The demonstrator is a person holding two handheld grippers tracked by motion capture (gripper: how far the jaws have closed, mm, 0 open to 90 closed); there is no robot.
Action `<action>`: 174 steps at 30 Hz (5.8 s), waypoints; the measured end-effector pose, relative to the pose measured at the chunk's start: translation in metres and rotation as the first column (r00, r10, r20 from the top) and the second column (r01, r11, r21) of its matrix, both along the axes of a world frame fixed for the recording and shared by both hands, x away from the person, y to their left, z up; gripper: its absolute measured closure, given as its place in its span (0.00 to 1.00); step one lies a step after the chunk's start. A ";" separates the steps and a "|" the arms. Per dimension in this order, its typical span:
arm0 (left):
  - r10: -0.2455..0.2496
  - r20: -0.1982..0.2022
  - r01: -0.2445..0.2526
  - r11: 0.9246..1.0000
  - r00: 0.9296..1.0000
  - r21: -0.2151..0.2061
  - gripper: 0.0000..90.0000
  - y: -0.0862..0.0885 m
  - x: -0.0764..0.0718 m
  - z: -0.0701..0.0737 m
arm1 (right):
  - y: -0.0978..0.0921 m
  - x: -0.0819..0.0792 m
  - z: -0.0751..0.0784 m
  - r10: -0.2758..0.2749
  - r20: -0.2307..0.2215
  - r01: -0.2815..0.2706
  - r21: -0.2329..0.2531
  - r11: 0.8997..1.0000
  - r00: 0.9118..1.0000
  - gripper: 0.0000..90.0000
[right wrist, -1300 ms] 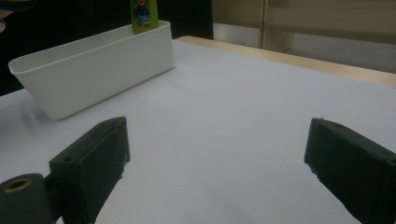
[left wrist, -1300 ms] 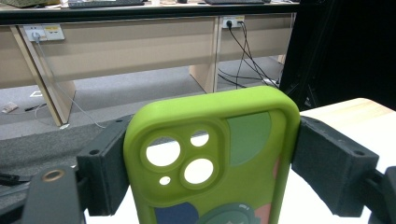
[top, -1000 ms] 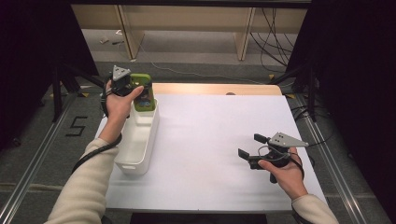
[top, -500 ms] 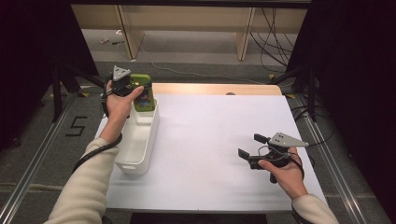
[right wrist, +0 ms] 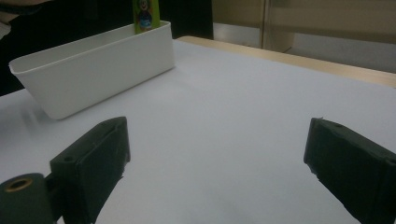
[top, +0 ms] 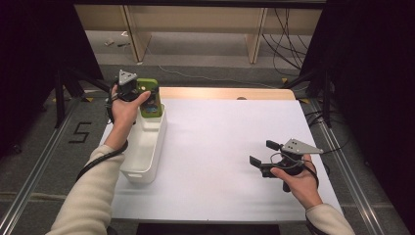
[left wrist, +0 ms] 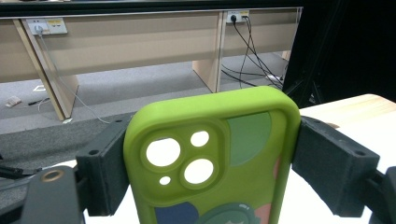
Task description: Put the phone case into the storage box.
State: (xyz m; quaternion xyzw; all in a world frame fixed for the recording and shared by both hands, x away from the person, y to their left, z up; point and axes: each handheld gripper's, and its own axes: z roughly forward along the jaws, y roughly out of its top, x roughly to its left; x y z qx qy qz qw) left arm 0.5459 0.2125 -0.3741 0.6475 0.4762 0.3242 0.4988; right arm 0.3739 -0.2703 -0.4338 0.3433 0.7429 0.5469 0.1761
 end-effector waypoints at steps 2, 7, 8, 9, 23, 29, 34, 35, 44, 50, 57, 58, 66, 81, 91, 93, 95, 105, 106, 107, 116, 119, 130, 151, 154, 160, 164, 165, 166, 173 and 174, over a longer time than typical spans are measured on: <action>0.000 -0.001 0.000 1.000 1.000 0.000 0.19 0.000 0.000 -0.001 | 0.000 0.000 0.000 0.000 0.000 0.000 -0.001 1.000 1.000 0.09; 0.005 -0.003 -0.005 1.000 1.000 0.000 0.19 0.001 0.001 -0.003 | 0.000 0.000 0.000 0.000 0.000 0.000 0.003 1.000 1.000 0.09; 0.004 -0.004 -0.004 1.000 1.000 0.002 0.19 0.001 0.001 -0.003 | 0.000 0.000 0.000 -0.001 -0.001 0.001 0.003 1.000 1.000 0.09; 0.004 -0.005 -0.004 1.000 1.000 0.003 0.19 0.001 0.002 -0.003 | 0.000 0.000 -0.001 -0.001 -0.001 0.001 0.002 1.000 1.000 0.09; 0.004 -0.015 -0.003 1.000 1.000 0.010 0.19 0.000 0.003 -0.008 | 0.000 0.000 -0.001 0.001 -0.002 -0.001 0.002 1.000 1.000 0.09; 0.005 -0.017 -0.005 1.000 1.000 0.012 0.19 0.001 0.004 -0.009 | 0.000 0.000 -0.001 0.003 -0.004 -0.003 0.002 1.000 1.000 0.09; 0.007 -0.022 -0.007 1.000 1.000 0.012 0.19 0.001 0.005 -0.010 | 0.000 0.000 -0.001 0.003 -0.003 -0.003 0.003 1.000 1.000 0.09; 0.007 -0.023 -0.007 1.000 1.000 0.013 0.19 0.001 0.005 -0.010 | 0.000 0.000 -0.001 0.004 -0.005 -0.004 0.003 1.000 1.000 0.09; 0.011 -0.028 -0.010 1.000 1.000 0.016 0.19 0.002 0.005 -0.012 | 0.000 0.001 -0.001 0.005 -0.005 -0.005 0.003 1.000 1.000 0.09; 0.010 -0.029 -0.009 1.000 1.000 0.016 0.19 0.002 0.006 -0.014 | 0.001 0.000 -0.001 0.004 -0.004 -0.004 0.004 1.000 1.000 0.09; 0.013 -0.034 -0.013 1.000 0.999 0.013 0.19 0.003 0.007 -0.015 | 0.000 0.001 -0.001 0.005 -0.005 -0.005 0.005 1.000 1.000 0.10; 0.012 -0.034 -0.011 1.000 0.999 0.016 0.19 0.003 0.007 -0.015 | 0.000 0.001 -0.001 0.005 -0.006 -0.005 0.005 1.000 1.000 0.10; 0.009 -0.036 -0.008 1.000 0.999 0.020 0.19 0.002 0.007 -0.016 | 0.000 0.001 -0.001 0.005 -0.005 -0.005 0.005 1.000 1.000 0.10; 0.006 -0.042 -0.005 1.000 0.999 0.022 0.19 0.000 0.009 -0.017 | 0.001 0.001 -0.001 0.004 -0.006 -0.004 0.003 1.000 1.000 0.10; 0.004 -0.046 -0.003 1.000 0.999 0.027 0.19 0.000 0.009 -0.019 | 0.000 0.001 -0.001 0.004 -0.006 -0.004 0.002 1.000 1.000 0.10; 0.005 -0.047 -0.004 1.000 0.999 0.028 0.19 0.000 0.010 -0.019 | 0.000 0.001 -0.001 0.002 -0.007 -0.002 0.002 1.000 1.000 0.11; 0.004 -0.049 -0.003 1.000 0.999 0.029 0.19 -0.001 0.010 -0.019 | 0.000 0.001 -0.001 0.003 -0.006 -0.003 0.002 1.000 1.000 0.11; 0.000 -0.050 0.001 0.999 0.999 0.032 0.19 -0.003 0.011 -0.021 | 0.000 0.001 -0.002 0.002 -0.008 -0.002 0.001 1.000 1.000 0.11; 0.000 -0.050 0.002 0.999 0.999 0.033 0.19 -0.003 0.012 -0.021 | 0.000 0.001 -0.002 0.002 -0.009 -0.002 0.001 1.000 1.000 0.11; 0.001 -0.051 0.001 0.999 0.999 0.033 0.19 -0.003 0.012 -0.021 | 0.000 0.001 -0.002 0.002 -0.008 -0.002 0.001 1.000 1.000 0.11; -0.001 -0.054 0.003 0.999 0.999 0.035 0.19 -0.005 0.013 -0.023 | 0.001 0.001 -0.002 0.003 -0.009 -0.003 0.002 1.000 1.000 0.11; -0.001 -0.055 0.002 0.999 0.999 0.034 0.19 -0.004 0.013 -0.023 | 0.000 0.001 -0.002 0.004 -0.008 -0.003 0.003 1.000 1.000 0.11; 0.003 -0.069 0.000 0.999 0.998 0.042 0.19 -0.006 0.016 -0.027 | 0.000 0.001 -0.002 0.004 -0.009 -0.004 0.003 1.000 1.000 0.11; 0.008 -0.097 -0.003 0.999 0.995 0.049 0.18 -0.007 0.018 -0.035 | 0.001 0.001 -0.002 0.005 -0.010 -0.005 0.001 1.000 1.000 0.11; 0.008 -0.102 -0.003 0.999 0.995 0.051 0.18 -0.007 0.018 -0.036 | 0.001 0.001 -0.002 0.004 -0.009 -0.004 0.001 1.000 1.000 0.11; 0.011 -0.114 -0.006 0.999 0.993 0.051 0.18 -0.007 0.019 -0.037 | 0.001 0.001 -0.002 0.005 -0.010 -0.005 0.001 1.000 1.000 0.11; 0.008 -0.119 -0.001 0.998 0.993 0.058 0.18 -0.007 0.019 -0.038 | 0.001 0.001 -0.002 0.005 -0.011 -0.005 0.006 1.000 1.000 0.11; 0.009 -0.120 -0.003 0.998 0.993 0.057 0.18 -0.008 0.019 -0.039 | 0.000 0.001 -0.002 0.005 -0.011 -0.005 0.005 1.000 1.000 0.11; 0.010 -0.122 -0.003 0.998 0.993 0.057 0.18 -0.008 0.019 -0.039 | 0.000 0.001 -0.002 0.004 -0.011 -0.004 0.004 1.000 1.000 0.11; 0.008 -0.132 0.000 0.998 0.991 0.059 0.18 -0.008 0.020 -0.040 | 0.001 0.001 -0.002 0.006 -0.012 -0.006 0.004 1.000 1.000 0.11; 0.008 -0.132 0.000 0.998 0.991 0.059 0.18 -0.008 0.020 -0.040 | 0.001 0.001 -0.002 0.006 -0.012 -0.006 0.004 1.000 1.000 0.11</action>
